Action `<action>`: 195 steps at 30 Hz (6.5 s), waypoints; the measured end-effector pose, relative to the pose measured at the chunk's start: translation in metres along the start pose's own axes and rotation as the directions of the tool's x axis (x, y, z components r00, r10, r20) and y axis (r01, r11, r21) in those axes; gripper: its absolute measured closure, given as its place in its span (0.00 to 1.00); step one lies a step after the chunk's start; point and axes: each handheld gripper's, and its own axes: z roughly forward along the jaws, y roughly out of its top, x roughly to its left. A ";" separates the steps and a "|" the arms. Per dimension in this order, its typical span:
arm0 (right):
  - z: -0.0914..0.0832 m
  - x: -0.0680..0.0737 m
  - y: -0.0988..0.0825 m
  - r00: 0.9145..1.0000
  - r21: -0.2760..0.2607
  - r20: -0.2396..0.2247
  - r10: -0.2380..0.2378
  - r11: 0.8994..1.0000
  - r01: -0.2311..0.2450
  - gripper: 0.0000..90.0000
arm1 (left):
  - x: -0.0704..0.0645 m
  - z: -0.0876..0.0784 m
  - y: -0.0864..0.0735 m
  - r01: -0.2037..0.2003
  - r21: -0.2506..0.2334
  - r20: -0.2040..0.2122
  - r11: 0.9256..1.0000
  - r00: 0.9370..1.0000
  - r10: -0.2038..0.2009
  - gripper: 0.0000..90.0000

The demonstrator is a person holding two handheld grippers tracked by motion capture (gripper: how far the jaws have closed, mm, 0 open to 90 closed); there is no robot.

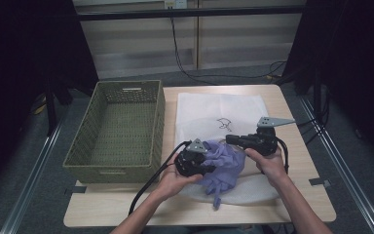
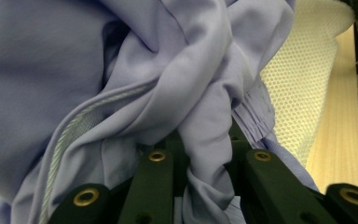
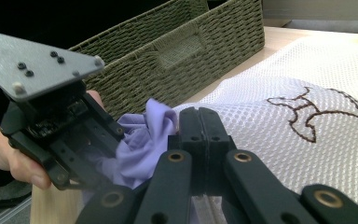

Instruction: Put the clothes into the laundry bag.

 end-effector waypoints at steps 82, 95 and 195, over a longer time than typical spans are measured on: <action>0.014 -0.004 -0.037 1.000 0.165 0.015 0.006 0.986 -0.008 0.95 | -0.003 -0.033 -0.007 0.085 -0.139 -0.085 0.987 0.992 -0.098 0.34; 0.002 0.003 -0.030 0.999 0.145 0.042 -0.004 0.989 -0.002 0.62 | -0.020 -0.074 -0.034 0.014 -0.162 -0.067 0.987 0.997 -0.026 0.64; 0.069 0.033 -0.071 0.996 0.351 0.007 -0.087 0.933 0.079 0.94 | -0.052 -0.006 -0.064 -0.112 0.144 0.042 0.983 0.993 0.107 0.99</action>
